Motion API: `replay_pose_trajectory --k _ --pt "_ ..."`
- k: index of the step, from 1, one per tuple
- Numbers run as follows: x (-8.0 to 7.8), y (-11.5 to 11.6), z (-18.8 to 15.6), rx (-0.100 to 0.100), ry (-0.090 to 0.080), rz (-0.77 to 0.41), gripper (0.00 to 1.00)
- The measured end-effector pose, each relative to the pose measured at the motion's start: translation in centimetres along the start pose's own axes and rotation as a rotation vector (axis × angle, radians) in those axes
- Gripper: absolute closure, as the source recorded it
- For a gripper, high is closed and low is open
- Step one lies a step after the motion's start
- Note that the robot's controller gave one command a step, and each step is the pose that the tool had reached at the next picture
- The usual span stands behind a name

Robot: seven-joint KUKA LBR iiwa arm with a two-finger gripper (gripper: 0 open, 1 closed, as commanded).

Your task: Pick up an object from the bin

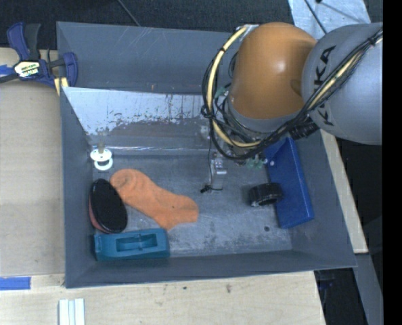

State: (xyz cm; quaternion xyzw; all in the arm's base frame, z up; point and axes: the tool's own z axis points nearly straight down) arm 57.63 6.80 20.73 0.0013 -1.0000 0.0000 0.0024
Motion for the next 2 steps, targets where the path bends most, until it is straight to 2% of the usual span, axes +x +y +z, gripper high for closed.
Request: replay_pose_trajectory --k 1,2 --pt "-0.1 0.0 -0.5 -0.001 -0.008 0.002 0.00" --pt "0.2 0.9 4.4 -0.001 -0.015 -0.034 0.00"
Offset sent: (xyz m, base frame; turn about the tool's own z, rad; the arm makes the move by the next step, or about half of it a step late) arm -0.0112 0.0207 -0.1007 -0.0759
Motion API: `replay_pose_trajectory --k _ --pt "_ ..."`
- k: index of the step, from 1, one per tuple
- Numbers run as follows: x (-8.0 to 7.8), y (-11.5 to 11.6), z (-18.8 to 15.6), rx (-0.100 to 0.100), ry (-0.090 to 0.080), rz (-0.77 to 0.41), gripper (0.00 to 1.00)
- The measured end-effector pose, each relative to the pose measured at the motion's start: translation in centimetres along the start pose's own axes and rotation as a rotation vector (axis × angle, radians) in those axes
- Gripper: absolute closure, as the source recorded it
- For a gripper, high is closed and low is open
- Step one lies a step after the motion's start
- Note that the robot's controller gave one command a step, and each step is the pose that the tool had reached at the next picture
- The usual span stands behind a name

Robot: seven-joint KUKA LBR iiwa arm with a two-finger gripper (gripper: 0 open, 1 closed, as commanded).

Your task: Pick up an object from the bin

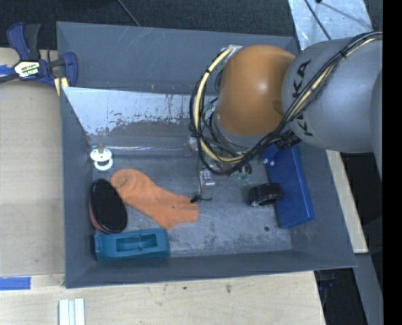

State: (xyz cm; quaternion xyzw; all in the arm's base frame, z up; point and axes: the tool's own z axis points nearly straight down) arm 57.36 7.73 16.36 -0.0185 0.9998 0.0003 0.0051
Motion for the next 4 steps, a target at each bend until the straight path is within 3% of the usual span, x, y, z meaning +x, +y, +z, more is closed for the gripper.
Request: replay_pose_trajectory --k 1,2,3,4 --pt "0.7 1.5 3.2 0.001 0.010 0.154 0.00" --pt "2.0 2.3 4.8 0.001 0.008 0.240 0.00" --pt "1.8 0.8 9.1 0.001 0.009 0.313 1.00" --pt "1.8 0.8 9.1 0.001 0.009 0.313 1.00"
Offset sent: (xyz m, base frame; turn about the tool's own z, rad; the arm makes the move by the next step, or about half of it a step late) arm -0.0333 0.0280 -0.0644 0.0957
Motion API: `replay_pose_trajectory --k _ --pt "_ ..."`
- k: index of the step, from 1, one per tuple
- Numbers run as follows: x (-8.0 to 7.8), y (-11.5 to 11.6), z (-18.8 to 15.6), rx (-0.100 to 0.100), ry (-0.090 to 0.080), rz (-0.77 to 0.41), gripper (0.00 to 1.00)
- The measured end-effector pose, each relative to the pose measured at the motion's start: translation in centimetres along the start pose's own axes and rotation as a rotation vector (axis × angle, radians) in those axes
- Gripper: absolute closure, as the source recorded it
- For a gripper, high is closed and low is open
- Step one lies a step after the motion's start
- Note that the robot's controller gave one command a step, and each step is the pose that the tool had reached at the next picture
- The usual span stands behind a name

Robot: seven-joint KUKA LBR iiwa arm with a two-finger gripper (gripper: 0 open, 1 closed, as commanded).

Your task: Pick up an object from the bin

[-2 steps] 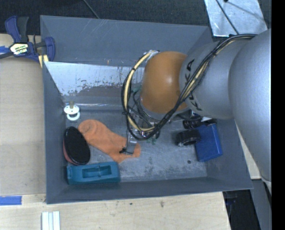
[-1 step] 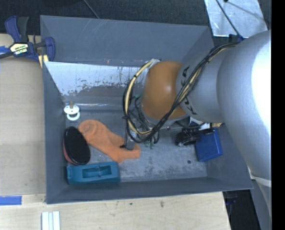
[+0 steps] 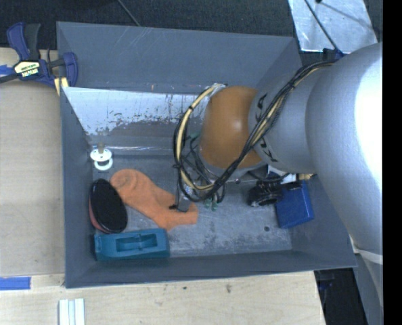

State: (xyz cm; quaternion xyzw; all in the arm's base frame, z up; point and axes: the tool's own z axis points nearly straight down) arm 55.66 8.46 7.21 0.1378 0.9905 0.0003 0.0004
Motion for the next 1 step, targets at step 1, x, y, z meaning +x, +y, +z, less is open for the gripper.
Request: replay_pose_trajectory --k 1 --pt "3.68 2.31 -17.63 -0.004 -0.008 -0.006 1.00"
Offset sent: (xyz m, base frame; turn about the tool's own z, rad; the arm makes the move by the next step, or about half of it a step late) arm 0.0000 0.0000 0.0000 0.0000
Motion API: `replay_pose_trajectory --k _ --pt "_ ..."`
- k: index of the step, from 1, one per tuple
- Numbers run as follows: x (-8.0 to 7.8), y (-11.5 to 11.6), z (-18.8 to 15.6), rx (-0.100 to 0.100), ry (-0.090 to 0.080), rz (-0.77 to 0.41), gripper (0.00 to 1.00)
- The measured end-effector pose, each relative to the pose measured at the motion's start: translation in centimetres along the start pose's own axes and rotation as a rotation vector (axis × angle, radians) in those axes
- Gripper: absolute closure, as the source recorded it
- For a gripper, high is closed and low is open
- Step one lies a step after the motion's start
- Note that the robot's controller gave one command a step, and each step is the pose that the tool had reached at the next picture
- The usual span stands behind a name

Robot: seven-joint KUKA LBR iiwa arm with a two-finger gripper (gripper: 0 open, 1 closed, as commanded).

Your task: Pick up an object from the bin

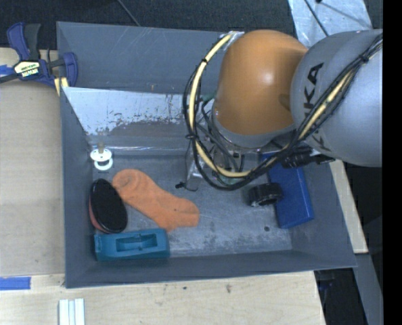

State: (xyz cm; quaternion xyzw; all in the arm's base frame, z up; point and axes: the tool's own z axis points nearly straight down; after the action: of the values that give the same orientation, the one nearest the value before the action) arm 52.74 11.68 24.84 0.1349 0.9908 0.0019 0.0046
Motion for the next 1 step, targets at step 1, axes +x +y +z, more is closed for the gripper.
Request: replay_pose_trajectory --k 1 --pt "0.10 -0.13 0.37 0.004 0.007 0.000 0.00"
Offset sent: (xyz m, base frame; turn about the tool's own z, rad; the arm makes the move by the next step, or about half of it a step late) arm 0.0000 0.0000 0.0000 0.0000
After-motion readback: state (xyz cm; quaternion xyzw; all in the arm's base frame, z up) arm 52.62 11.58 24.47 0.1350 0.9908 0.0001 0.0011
